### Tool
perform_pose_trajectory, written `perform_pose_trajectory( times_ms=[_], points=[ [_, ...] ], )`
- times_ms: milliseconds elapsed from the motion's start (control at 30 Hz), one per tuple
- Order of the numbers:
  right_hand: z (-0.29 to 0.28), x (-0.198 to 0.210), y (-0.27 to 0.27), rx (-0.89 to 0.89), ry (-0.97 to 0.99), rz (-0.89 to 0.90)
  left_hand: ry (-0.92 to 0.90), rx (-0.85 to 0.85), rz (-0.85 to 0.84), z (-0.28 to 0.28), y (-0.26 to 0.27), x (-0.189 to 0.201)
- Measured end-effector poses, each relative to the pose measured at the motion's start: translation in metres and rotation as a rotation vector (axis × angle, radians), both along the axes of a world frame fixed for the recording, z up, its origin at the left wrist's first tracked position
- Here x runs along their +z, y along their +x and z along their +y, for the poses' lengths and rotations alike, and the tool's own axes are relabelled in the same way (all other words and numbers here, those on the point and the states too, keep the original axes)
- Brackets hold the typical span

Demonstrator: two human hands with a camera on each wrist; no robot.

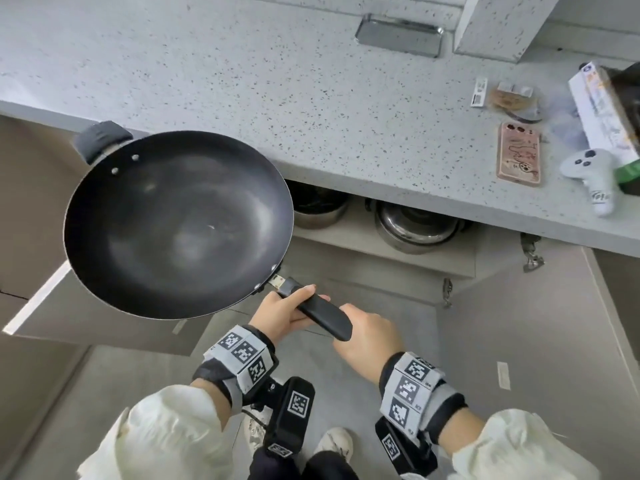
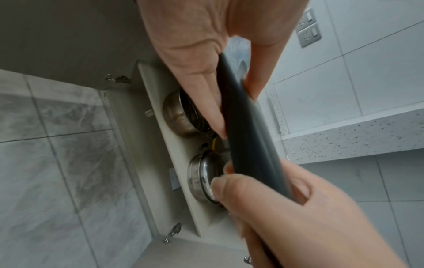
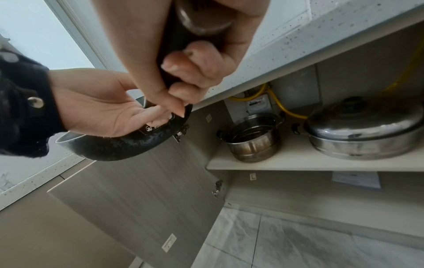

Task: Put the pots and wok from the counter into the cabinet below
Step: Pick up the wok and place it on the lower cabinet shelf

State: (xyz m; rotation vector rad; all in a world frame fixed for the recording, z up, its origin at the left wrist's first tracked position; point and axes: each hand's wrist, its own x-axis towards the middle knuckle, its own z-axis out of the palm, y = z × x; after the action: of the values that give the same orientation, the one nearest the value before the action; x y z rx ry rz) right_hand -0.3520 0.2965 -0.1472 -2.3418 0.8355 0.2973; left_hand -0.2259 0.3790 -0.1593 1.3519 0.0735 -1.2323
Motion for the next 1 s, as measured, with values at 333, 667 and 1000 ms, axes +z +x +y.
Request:
perform_pose_trajectory(
  times_ms=[333,667,1000],
  points=[
    [-0.001,-0.069,-0.057,-0.067,0.015,0.105,0.053,-0.060,0.137,-0.010,-0.051,-0.076],
    [-0.027,-0.170,-0.071,-0.114,0.024,0.258,0.147,-0.099,0.291,-0.043,-0.069,-0.206],
    [-0.062,-0.315,-0.043,-0.154,0.076,0.325,0.190,-0.118,0.288,-0.080,-0.042,-0.359]
  ],
)
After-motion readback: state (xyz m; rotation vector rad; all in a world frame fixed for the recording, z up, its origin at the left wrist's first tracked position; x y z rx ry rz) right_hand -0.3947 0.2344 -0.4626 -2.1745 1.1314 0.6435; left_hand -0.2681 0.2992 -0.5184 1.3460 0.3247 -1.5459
